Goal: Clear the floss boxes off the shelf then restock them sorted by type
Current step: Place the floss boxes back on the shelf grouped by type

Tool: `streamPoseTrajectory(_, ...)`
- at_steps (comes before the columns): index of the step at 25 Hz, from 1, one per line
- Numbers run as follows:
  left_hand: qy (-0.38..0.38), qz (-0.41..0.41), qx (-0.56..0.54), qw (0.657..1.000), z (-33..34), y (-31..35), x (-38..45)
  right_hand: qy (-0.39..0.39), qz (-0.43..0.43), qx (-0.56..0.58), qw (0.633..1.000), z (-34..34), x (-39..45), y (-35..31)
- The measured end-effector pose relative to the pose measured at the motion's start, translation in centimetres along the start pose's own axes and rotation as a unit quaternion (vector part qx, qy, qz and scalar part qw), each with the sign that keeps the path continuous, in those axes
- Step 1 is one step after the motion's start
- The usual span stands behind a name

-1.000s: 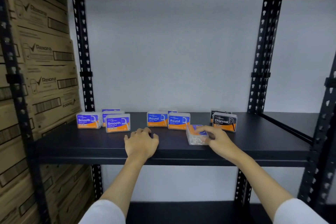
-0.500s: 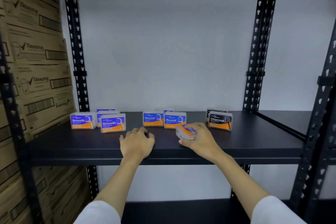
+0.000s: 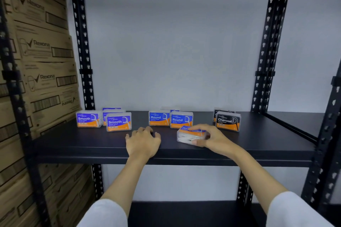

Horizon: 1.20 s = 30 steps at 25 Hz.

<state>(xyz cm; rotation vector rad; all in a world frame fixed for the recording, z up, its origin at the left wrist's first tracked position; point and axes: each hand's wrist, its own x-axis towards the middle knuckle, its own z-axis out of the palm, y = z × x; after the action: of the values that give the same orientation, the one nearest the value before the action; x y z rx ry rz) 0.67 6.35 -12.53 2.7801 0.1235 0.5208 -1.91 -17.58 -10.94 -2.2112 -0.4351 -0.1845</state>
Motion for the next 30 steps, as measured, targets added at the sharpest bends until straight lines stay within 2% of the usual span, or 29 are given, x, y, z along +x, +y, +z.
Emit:
streamPoseTrajectory(2,0.002,0.001,-0.001,1.0,0.0,0.0,0.0,-0.027,0.017,0.009,0.999,-0.5,0.3,0.5)
streamPoseTrajectory(5,0.004,0.001,0.001,1.0,0.1,-0.1,0.0,-0.009,0.034,0.025,0.999,-0.5,0.6,0.9)
streamPoseTrajectory(9,0.013,-0.001,0.002,1.0,0.2,-0.1,0.0,0.074,-0.039,-0.042,0.996,0.1,1.0,0.5)
streamPoseTrajectory(11,0.013,-0.002,0.005,1.0,0.2,-0.1,0.0,0.087,-0.081,-0.095,0.988,0.5,1.1,0.5)
streamPoseTrajectory(14,0.012,-0.002,0.008,1.0,0.2,0.0,0.1,0.078,-0.094,-0.068,0.99,1.2,0.6,0.5)
streamPoseTrajectory(19,0.002,-0.001,0.009,1.0,0.0,-0.1,0.0,0.137,-0.116,-0.033,0.983,2.1,-0.1,-0.4)
streamPoseTrajectory(23,-0.031,0.038,-0.019,0.999,-1.0,-0.5,-0.1,0.121,-0.11,-0.076,0.984,2.4,0.3,-1.2)
streamPoseTrajectory(27,0.002,0.068,-0.043,0.997,-2.4,-4.1,0.1,0.08,-0.091,-0.168,0.978,2.1,1.6,-1.8)
streamPoseTrajectory(30,0.012,0.061,-0.057,0.996,-2.5,-6.6,-0.1,0.063,-0.084,-0.135,0.985,3.0,3.4,-2.7)
